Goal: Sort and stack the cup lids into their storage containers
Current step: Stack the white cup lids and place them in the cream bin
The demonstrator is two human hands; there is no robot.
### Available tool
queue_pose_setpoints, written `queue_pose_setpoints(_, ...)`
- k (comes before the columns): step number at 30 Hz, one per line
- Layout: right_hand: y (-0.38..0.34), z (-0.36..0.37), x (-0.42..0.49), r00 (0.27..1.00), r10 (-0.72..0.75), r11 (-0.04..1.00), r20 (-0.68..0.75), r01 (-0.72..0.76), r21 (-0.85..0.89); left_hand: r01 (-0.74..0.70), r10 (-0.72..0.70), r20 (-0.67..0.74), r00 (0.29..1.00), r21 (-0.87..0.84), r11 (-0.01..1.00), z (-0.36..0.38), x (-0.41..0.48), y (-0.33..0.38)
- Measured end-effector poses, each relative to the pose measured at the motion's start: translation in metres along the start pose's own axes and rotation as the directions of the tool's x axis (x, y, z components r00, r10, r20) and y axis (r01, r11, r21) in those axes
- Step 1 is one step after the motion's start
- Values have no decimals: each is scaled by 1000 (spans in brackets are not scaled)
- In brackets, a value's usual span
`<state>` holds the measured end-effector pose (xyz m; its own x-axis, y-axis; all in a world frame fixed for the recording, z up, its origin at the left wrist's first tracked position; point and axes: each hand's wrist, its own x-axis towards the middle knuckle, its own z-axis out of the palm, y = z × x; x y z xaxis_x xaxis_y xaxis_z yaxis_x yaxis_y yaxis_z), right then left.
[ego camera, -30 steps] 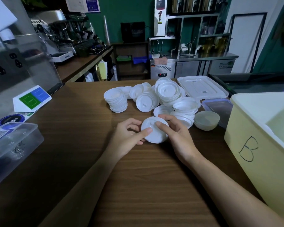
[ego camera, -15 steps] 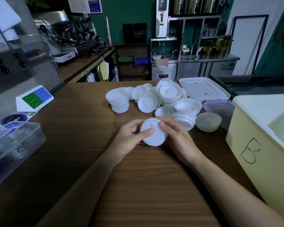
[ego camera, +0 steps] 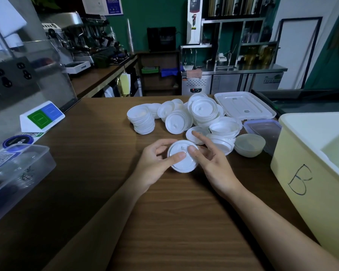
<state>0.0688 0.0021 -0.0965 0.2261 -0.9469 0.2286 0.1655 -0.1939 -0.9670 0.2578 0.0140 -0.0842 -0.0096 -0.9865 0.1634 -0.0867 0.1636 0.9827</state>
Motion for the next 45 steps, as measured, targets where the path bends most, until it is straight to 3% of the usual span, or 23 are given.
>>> queue_pose_setpoints(3,-1,0,1,1000,6,1000,-5,-6,-4,-1,1,-38,999,-15,1000,-1,2,-1)
queue_pose_setpoints(8,3,-3,2,999,22,999,-46,-23,-23,11,-11,73,997,-1,1000,-10,2,-3)
queue_pose_setpoints(14,2,-4,3,997,40,999,-60,-41,-28,-41,39,57,998,25,999,-6,3,-6)
queue_pose_setpoints(16,1,-3,3,995,47,999,-83,-46,7,-75,71,37,997,114,991,-7,4,-7)
queue_pose_setpoints(19,2,-3,3,995,48,999,-91,-47,9,-207,266,-54,963,488,848,-18,10,-13)
queue_pose_setpoints(22,4,-2,4,995,36,999,-88,-39,-23,-259,455,-109,884,696,670,-29,19,-18)
queue_pose_setpoints(29,9,-4,6,994,19,999,-106,-24,-46,-227,593,-102,799,862,454,-51,65,-38)
queue_pose_setpoints(36,11,-5,7,995,27,999,-100,-30,-34,-76,521,-170,837,905,419,-67,109,-46)
queue_pose_setpoints(45,12,-8,7,995,21,999,-94,-25,-38,-150,640,-107,761,930,335,-63,99,-40)
